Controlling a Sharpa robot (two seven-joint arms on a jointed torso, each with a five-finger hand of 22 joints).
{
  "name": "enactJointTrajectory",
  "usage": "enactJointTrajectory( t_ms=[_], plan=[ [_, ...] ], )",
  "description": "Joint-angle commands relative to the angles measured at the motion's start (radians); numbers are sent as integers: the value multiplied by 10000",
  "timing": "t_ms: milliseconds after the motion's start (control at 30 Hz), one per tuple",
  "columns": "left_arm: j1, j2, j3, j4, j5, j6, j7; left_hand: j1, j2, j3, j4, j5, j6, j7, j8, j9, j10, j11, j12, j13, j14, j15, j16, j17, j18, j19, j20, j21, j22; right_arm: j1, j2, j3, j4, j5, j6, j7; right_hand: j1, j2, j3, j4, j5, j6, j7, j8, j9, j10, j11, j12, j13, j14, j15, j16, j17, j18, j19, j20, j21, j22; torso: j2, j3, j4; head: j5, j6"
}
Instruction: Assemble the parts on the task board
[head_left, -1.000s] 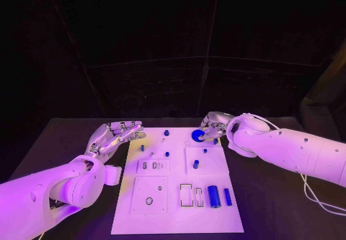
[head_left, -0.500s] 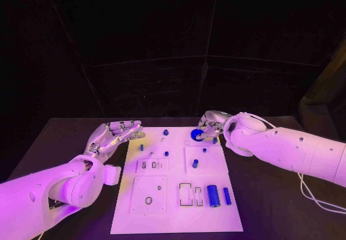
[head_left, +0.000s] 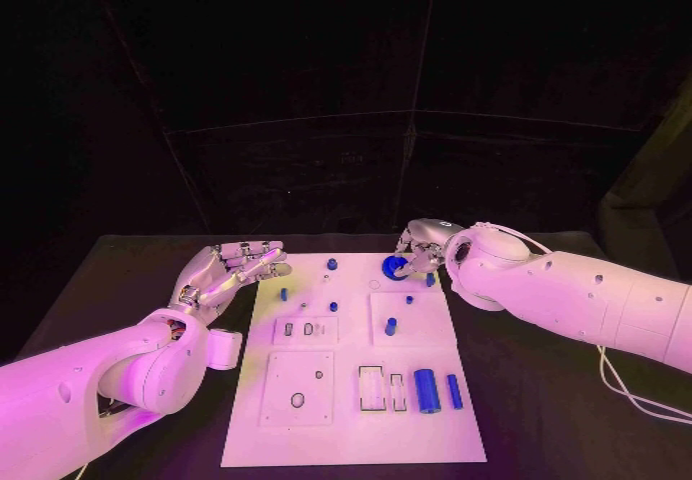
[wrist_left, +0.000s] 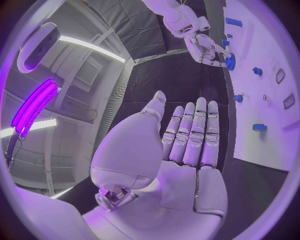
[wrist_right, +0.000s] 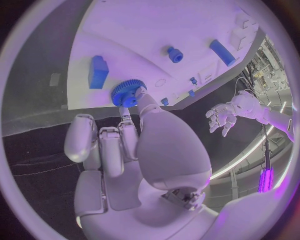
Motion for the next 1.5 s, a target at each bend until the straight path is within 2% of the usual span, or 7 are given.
enactJointTrajectory(
  t_ms=[33, 300, 467, 733, 1033, 1200, 1500],
  plan=[
    [15, 4, 7, 13, -89, 158, 10, 44, 97, -1, -44, -23, 20, 21, -44, -8, 39, 14, -45, -8, -7, 36, -43, -16, 154, 2, 63, -28, -13, -18, 4, -23, 46, -466, -265, -19, 256, 283, 267, -97, 25, 361, -143, 160, 99, 159, -54, 173, 742, 779, -123, 50, 1180, -138, 106, -47, 82, 77, 1, -3, 3, -23, 4],
    [15, -7, 7, 6, -90, 161, 0, 55, 111, 7, -57, -23, 22, 20, -47, -8, 41, 12, -49, -8, -5, 35, -50, -17, 154, 7, 63, -31, -16, -22, -79, -23, 620, -428, -1738, 314, -178, 168, 690, -91, 450, 660, -250, 106, 77, 357, -151, 472, 1084, 804, -216, 87, 1301, -187, 248, -150, 189, 316, -3, 7, -7, -1, 43],
    [16, -24, 7, -2, -90, 173, -3, 66, 127, 15, -72, -23, 23, 18, -49, -8, 44, 11, -53, -8, -3, 34, -57, -18, 154, 12, 62, -34, -19, -22, -158, -21, 1267, -781, -2134, 186, -423, 44, 818, -34, 570, 630, -232, 4, 42, 349, -138, 445, 1080, 806, -212, 89, 1313, -191, 261, -157, 195, 328, -8, -12, 11, 2, 62],
    [17, -21, 7, -42, -90, 178, -7, 66, 127, 15, -72, -23, 23, 18, -49, -8, 44, 11, -53, -8, -3, 34, -57, -18, 154, 12, 62, -34, -19, -22, 487, -27, 1525, -1744, -1802, 108, -553, -15, 913, 3, 539, 603, -215, -67, 20, 348, -124, 433, 1084, 808, -202, 91, 1324, -195, 273, -151, 200, 347, 6, -11, 23, 51, 61],
    [17, 25, 8, -84, -90, 190, -11, 83, 143, 24, -94, -23, 26, 16, -52, -8, 47, 9, -59, -8, 1, 33, -65, -19, 155, 18, 61, -39, -23, -41, 1481, -83, 920, -1985, -1410, 74, -605, -34, 1004, 10, 524, 584, -202, -118, 7, 334, -113, 403, 1067, 802, -195, 81, 1297, -193, 270, -146, 194, 335, 10, -19, 47, 116, 13],
    [18, 52, 8, -101, -90, 190, -10, 83, 143, 24, -94, -23, 26, 16, -52, -8, 47, 9, -59, -8, 1, 33, -65, -19, 155, 18, 61, -39, -23, -70, 1954, -95, 485, -2026, -1066, 68, -652, -66, 1047, 15, 514, 562, -186, -155, -3, 327, -101, 390, 1062, 800, -186, 77, 1289, -192, 268, -140, 190, 329, 16, 0, 21, 162, -7],
    [19, 68, 8, -111, -90, 191, -11, 83, 143, 24, -94, -23, 26, 16, -52, -8, 47, 9, -59, -8, 1, 33, -65, -19, 155, 18, 61, -39, -23, -107, 2276, -100, 164, -2110, -443, -58, -773, -144, 1125, 33, 409, 507, -151, -241, -20, 303, -69, 347, 1039, 794, -160, 65, 1262, -191, 261, -119, 180, 313, 10, 9, -4, 193, -48]
  ],
)
